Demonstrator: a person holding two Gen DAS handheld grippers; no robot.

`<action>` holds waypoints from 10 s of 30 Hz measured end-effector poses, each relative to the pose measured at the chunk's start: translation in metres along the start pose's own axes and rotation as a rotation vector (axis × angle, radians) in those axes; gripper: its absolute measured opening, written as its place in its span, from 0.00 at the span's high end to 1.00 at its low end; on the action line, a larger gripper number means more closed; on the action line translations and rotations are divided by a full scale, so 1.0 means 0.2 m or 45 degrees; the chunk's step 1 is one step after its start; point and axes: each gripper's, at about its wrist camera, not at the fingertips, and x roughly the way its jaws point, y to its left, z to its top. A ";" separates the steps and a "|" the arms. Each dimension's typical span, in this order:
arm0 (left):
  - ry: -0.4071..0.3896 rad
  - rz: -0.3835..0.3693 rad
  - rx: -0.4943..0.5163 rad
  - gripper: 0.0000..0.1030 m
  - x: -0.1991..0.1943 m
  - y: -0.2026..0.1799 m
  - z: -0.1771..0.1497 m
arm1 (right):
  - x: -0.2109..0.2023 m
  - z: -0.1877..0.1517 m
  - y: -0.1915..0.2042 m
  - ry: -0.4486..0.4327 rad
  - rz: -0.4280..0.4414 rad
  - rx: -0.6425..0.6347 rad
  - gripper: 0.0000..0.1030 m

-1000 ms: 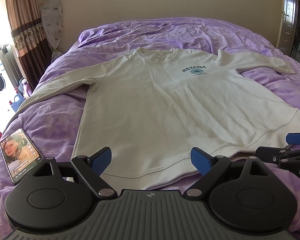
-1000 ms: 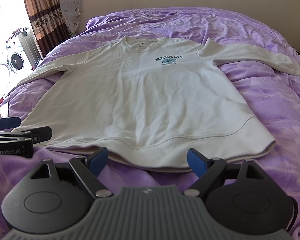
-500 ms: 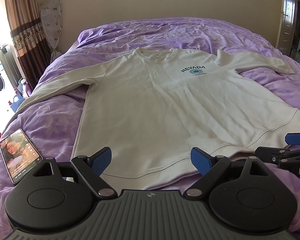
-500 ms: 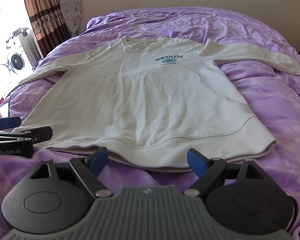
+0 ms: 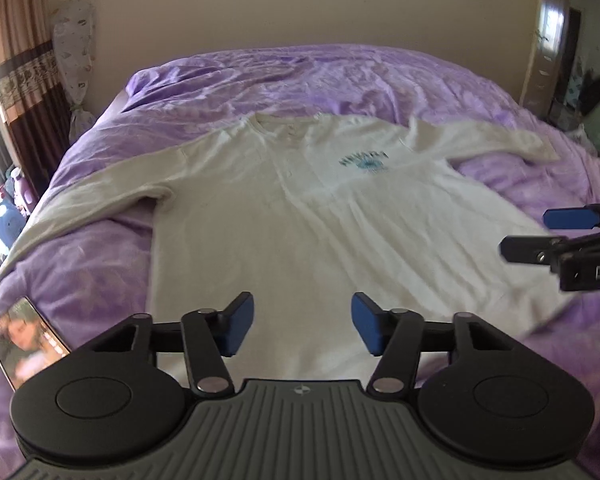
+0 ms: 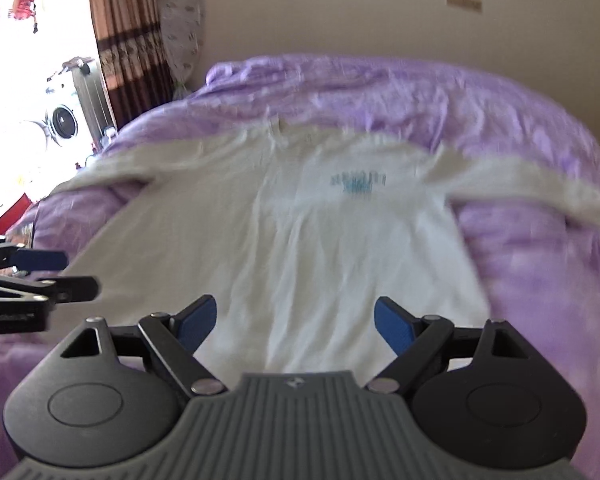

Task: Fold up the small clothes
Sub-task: 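Grasp one sleeve cuff with the left gripper and lift it, then carry the sleeve across the body with the left gripper while the right gripper grasps the other cuff, then lay the sleeve on the body and open the left gripper, then lift the held cuff with the right gripper and fold it across the body, then lay the sleeve down and open the right gripper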

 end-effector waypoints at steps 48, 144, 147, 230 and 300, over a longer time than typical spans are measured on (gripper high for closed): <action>-0.462 0.365 -1.130 0.91 0.10 1.83 0.43 | 1.31 0.62 -0.30 0.105 0.113 0.073 0.82; 0.101 -0.071 -0.802 0.46 1.26 1.29 0.71 | 1.12 1.36 -0.72 -0.113 0.306 0.379 1.00; 0.115 -0.127 -0.831 0.46 1.41 1.25 0.71 | 1.33 1.11 -0.89 0.024 0.270 0.476 1.00; 0.099 -0.031 -0.193 0.63 1.32 0.16 0.95 | 0.42 0.13 -2.62 -0.191 -0.396 1.290 0.62; 0.142 -0.328 -0.622 0.63 1.22 1.14 0.69 | 2.21 0.76 0.48 0.359 0.692 0.433 0.79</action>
